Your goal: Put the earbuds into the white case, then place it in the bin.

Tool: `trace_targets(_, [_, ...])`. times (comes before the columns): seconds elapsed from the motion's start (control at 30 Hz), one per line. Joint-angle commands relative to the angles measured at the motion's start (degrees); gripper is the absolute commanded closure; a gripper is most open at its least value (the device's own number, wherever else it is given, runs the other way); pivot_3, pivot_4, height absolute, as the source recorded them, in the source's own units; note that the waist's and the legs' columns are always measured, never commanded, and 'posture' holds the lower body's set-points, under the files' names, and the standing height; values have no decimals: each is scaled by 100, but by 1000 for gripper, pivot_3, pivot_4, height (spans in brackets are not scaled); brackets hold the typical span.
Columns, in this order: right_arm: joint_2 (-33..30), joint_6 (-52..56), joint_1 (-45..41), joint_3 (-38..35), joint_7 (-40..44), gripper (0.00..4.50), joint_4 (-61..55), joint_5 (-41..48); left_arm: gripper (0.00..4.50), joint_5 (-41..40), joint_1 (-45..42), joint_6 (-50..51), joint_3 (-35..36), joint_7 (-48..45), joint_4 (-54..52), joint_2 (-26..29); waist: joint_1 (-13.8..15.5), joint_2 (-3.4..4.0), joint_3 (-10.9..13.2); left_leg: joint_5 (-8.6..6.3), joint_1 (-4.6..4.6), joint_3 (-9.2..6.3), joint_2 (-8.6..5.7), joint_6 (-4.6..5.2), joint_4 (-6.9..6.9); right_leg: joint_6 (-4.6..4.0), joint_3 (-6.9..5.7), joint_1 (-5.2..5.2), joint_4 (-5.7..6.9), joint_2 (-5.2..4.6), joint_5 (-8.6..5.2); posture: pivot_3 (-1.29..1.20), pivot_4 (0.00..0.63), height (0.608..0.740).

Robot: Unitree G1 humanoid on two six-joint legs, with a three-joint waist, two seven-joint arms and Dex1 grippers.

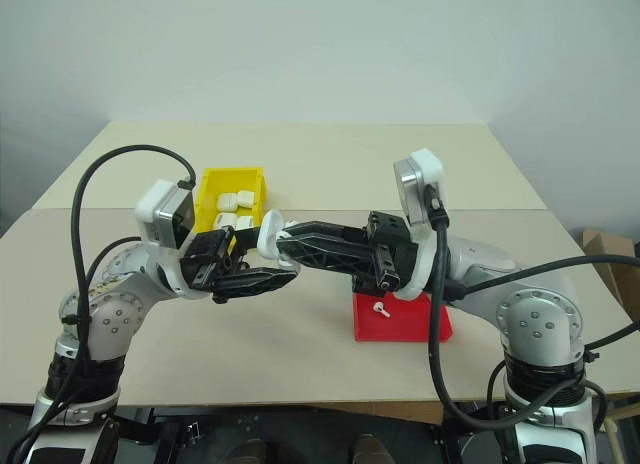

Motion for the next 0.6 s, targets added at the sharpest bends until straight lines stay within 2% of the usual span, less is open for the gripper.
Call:
trace_targets(0.03, [-74,-100,28,24,121,3890,-159,-26,1686,-65,-116,-105,101,-21,-80,-32,-1,0,0,0,0,0,0,0,0,0,0,0,0,0,0,0,150,740])
trace_targets(0.2, [-106,-102,38,120,128,3890,-175,-194,1686,-65,-99,-97,116,-25,-110,-34,-1,0,0,0,0,0,0,0,0,0,0,0,0,0,0,0,150,740])
trace_targets(0.47, [-184,-164,20,153,225,1228,-175,-294,1686,-61,-110,-117,118,-36,-97,-32,0,0,0,0,0,-1,0,0,0,0,0,0,0,0,0,0,150,740])
trace_targets(0.6, [-206,-201,19,118,274,1228,-176,-258,1686,-50,-127,-128,113,-47,-70,-33,0,0,0,0,0,-1,0,0,0,0,-1,0,0,0,0,0,150,740])
